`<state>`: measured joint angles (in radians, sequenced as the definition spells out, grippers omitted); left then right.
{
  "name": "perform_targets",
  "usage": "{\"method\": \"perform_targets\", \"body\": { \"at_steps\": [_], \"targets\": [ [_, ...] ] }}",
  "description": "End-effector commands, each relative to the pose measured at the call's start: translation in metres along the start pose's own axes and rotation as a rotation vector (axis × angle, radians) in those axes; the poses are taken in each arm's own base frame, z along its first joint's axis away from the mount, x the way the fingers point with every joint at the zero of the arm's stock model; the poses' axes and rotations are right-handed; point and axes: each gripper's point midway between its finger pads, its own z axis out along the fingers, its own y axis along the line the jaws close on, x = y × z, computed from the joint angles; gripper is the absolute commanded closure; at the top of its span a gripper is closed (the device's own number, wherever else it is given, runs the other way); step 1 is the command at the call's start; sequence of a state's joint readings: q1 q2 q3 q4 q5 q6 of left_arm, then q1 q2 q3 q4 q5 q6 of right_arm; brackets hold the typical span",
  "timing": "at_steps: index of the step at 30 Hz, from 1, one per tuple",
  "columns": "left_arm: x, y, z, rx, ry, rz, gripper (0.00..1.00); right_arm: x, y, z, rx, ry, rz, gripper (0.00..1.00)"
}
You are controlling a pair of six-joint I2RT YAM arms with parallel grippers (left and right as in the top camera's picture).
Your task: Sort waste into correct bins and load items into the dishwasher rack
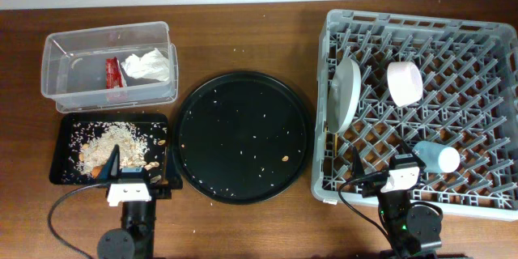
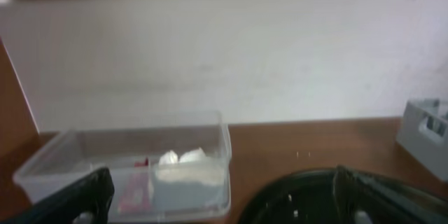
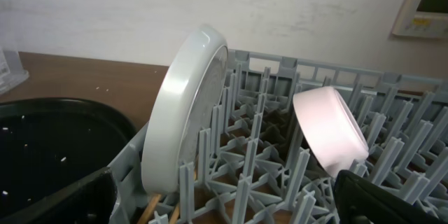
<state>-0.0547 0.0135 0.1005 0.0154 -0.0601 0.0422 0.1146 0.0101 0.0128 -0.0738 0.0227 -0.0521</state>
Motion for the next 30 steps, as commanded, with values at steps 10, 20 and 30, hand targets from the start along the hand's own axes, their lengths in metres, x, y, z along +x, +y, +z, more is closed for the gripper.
{"method": "perform_targets", "body": {
  "at_steps": [10,20,30],
  "targets": [
    [0.068,-0.002,0.0,0.004,0.185,0.027,0.01,0.003,-0.002,0.0,0.013,0.005,0.007,0.02],
    [0.068,-0.002,0.0,0.004,0.185,0.027,0.01,0.003,-0.002,0.0,0.013,0.005,0.007,0.02],
    [0.068,-0.002,0.0,0.004,0.185,0.027,0.01,0.003,-0.002,0.0,0.013,0.005,0.007,0.02]
  ]
}}
